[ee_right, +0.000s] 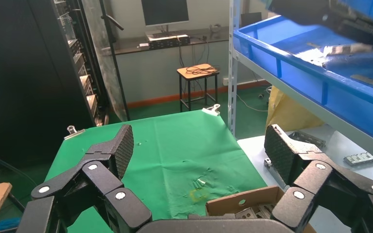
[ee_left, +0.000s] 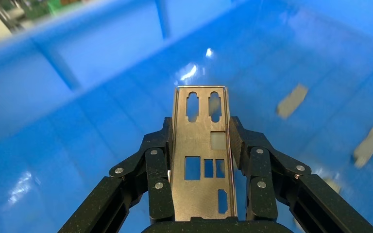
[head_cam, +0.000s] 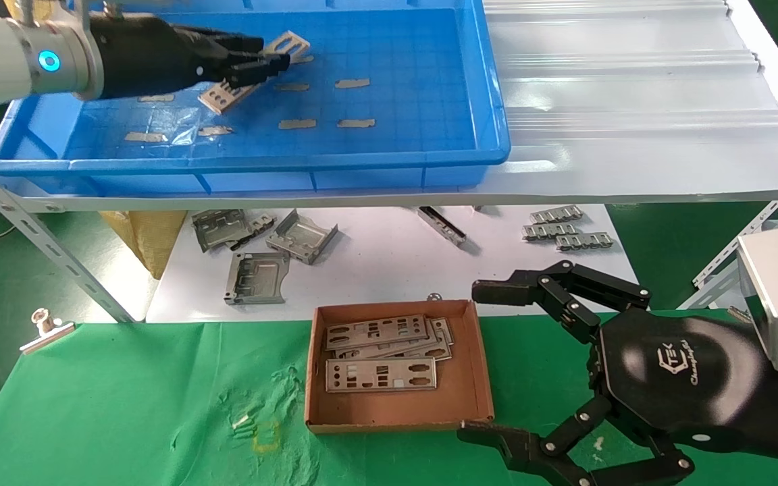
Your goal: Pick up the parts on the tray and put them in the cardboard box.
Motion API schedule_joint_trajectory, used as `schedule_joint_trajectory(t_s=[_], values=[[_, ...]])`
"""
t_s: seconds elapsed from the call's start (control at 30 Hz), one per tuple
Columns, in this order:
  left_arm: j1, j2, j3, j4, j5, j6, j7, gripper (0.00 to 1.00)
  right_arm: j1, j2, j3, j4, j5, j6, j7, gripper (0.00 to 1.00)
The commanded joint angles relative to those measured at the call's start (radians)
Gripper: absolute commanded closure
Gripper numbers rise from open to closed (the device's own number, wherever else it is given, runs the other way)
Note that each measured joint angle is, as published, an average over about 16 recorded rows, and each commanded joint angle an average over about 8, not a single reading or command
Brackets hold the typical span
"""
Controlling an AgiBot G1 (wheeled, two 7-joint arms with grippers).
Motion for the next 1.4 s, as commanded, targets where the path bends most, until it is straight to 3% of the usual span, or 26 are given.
schedule_joint_trajectory(t_s=[0.03,0.4,0.9,1.13,1.4], values=[[-0.006,-0.004,-0.004,-0.004,-0.006,0.004,0.006,1.0,0.0,0.0,0.0,0.0,0.0,0.0,0.0,0.0],[-0.042,-0.042,-0.02,-0.025,-0.031,0.138,0.05,1.0,0.0,0.0,0.0,0.0,0.0,0.0,0.0,0.0],[-0.026,-0.097,-0.005,-0.126,-0.046,0.619,0.204,1.0,0.0,0.0,0.0,0.0,0.0,0.0,0.0,0.0],[0.047,-0.124,0.046,-0.272,-0.114,0.647,0.188,1.0,0.0,0.0,0.0,0.0,0.0,0.0,0.0,0.0],[0.183,-0.144,0.16,-0.434,-0.239,0.634,0.116,1.0,0.0,0.0,0.0,0.0,0.0,0.0,0.0,0.0]])
